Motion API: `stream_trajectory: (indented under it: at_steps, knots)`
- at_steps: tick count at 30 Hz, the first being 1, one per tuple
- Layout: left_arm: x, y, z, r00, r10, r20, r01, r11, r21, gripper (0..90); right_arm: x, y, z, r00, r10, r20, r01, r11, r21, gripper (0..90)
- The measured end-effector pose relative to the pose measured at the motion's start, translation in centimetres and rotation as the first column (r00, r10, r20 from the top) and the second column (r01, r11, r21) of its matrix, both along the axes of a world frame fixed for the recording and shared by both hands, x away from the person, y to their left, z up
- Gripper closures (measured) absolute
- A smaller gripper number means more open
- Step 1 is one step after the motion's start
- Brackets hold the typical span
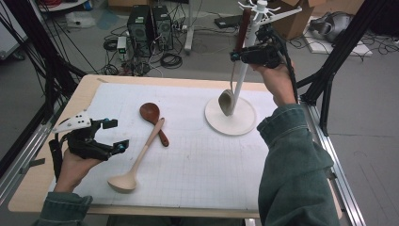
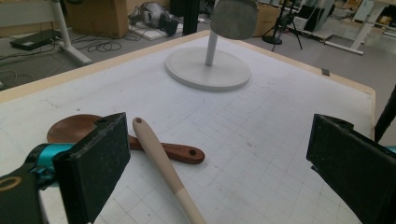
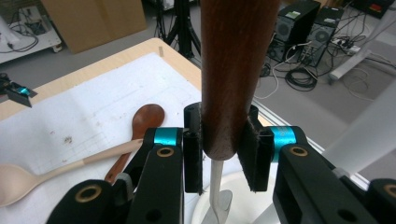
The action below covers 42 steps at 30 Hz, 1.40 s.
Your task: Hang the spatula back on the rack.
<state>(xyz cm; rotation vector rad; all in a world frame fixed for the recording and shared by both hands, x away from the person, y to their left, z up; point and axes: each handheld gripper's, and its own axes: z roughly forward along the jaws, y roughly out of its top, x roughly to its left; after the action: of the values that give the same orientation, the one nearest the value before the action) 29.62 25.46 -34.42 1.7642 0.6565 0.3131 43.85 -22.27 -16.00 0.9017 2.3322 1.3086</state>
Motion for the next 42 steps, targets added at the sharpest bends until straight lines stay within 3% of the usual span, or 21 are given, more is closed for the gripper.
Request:
stream_trajectory:
  at_steps: [20,42]
  knots:
    - [0.0,-0.1,0.0,1.0000,-0.002,-0.001,0.002,1.0000,0.000,6.7,0.5,-1.3,-0.5,0.9993,0.037,-0.010,-0.036,0.9991,0.021,73.1]
    - [-0.1,-0.1,0.1,1.0000,-0.003,0.005,0.003,1.0000,0.000,6.7,0.6,-2.2,-0.9,0.9999,0.013,-0.004,-0.013,0.9995,0.030,72.5]
